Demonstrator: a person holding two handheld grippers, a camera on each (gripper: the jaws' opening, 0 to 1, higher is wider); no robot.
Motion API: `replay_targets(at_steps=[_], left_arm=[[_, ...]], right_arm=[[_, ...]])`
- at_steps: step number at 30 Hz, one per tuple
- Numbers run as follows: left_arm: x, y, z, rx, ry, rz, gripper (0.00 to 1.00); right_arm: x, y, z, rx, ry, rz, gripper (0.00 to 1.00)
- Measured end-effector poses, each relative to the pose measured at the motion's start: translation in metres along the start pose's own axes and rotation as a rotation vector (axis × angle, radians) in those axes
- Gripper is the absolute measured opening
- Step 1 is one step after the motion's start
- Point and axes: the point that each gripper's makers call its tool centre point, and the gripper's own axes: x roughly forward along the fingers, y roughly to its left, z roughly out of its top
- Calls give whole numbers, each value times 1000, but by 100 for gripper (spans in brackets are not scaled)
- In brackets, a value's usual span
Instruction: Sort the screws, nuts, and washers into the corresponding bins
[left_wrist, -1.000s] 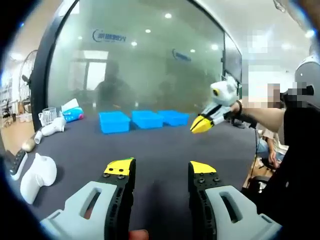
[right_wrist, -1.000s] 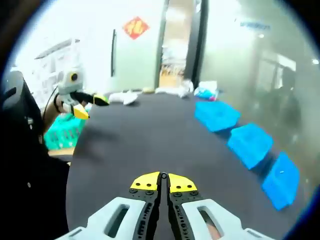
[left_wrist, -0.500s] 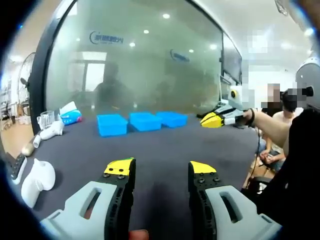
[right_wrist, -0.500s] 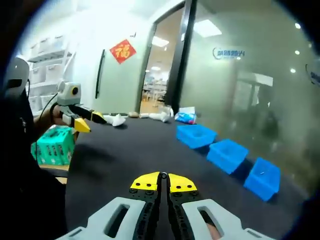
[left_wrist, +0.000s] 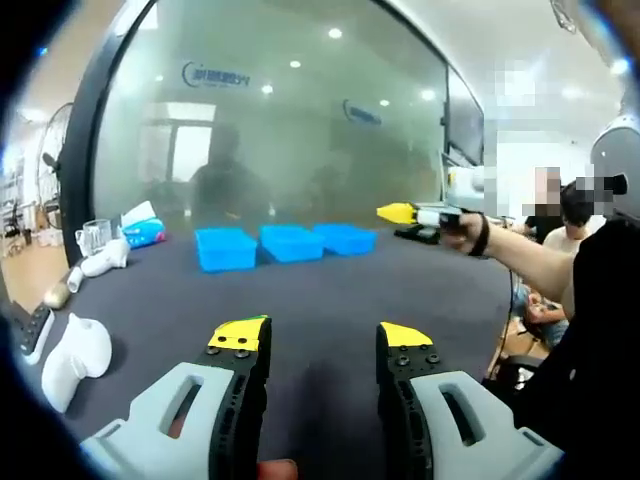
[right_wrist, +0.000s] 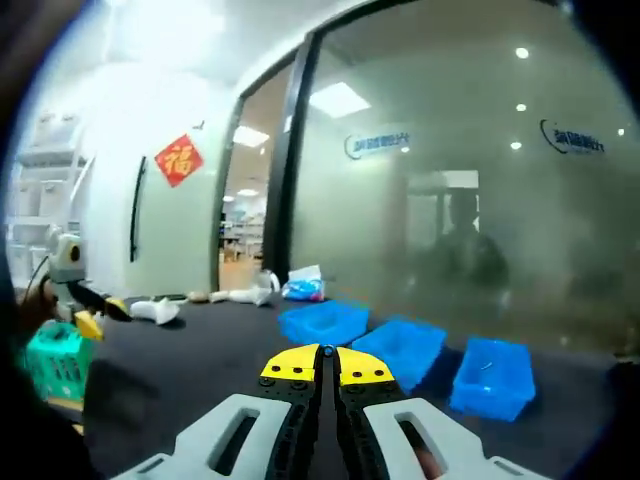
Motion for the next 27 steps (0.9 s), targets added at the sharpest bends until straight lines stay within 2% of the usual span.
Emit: replay_targets(at_steps=[7, 11, 15, 22, 27], left_arm=[[-4, 7, -3, -12, -6, 17, 41], [-4, 9, -2, -14, -8, 23, 41], [-6, 9, 1, -15, -19, 31, 41], [-5, 12, -3, -26, -12, 41, 40], [-5, 12, -2, -28, -16, 41, 40]], right_arm=[[39, -33, 3, -18, -17, -73, 2], [67, -51, -3, -10, 11, -103, 2], [93, -59, -9, -5, 44, -104, 2], [141, -68, -16, -48, 103, -124, 2], [165, -69, -21, -101, 140, -125, 2]])
